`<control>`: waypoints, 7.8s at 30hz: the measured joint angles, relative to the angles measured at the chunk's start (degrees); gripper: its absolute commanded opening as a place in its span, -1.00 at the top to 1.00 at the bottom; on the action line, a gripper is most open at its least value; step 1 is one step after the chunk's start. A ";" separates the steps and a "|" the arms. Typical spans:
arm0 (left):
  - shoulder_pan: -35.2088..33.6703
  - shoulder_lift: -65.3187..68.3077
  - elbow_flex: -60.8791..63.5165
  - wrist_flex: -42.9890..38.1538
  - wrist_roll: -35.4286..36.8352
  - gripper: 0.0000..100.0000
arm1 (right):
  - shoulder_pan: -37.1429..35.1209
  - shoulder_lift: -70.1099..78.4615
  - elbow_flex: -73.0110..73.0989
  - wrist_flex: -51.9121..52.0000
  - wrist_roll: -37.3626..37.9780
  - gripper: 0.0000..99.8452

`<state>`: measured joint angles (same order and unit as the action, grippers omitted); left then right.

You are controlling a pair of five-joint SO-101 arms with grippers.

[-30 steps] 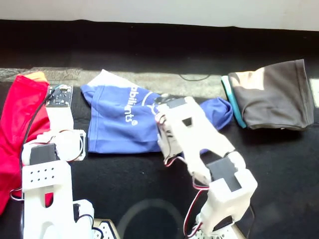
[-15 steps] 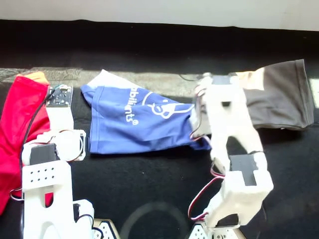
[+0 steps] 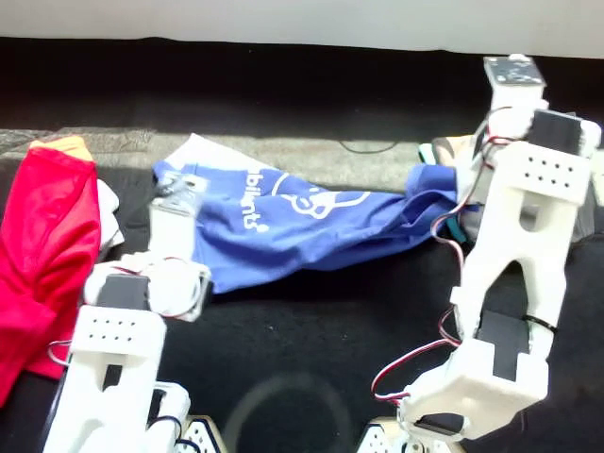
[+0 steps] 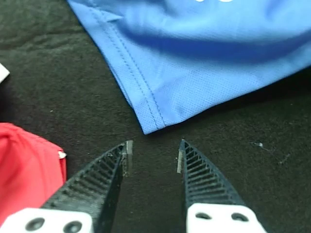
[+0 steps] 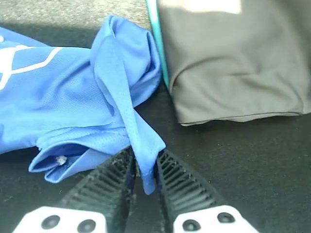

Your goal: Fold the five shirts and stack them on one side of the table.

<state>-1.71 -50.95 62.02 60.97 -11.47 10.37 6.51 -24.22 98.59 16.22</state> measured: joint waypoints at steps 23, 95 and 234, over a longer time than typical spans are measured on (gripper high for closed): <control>6.15 46.51 -17.23 -14.77 0.09 0.68 | 3.43 0.00 -0.09 -0.62 0.00 0.99; 2.37 38.42 -102.15 38.42 0.97 0.98 | -1.32 -6.24 -42.55 -7.56 -7.74 0.99; -8.35 93.27 -104.79 10.81 17.32 0.62 | -14.33 -9.85 28.40 -51.16 -3.52 0.99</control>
<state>-10.07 42.33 -42.77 71.78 5.85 -3.96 -3.34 4.18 47.43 12.70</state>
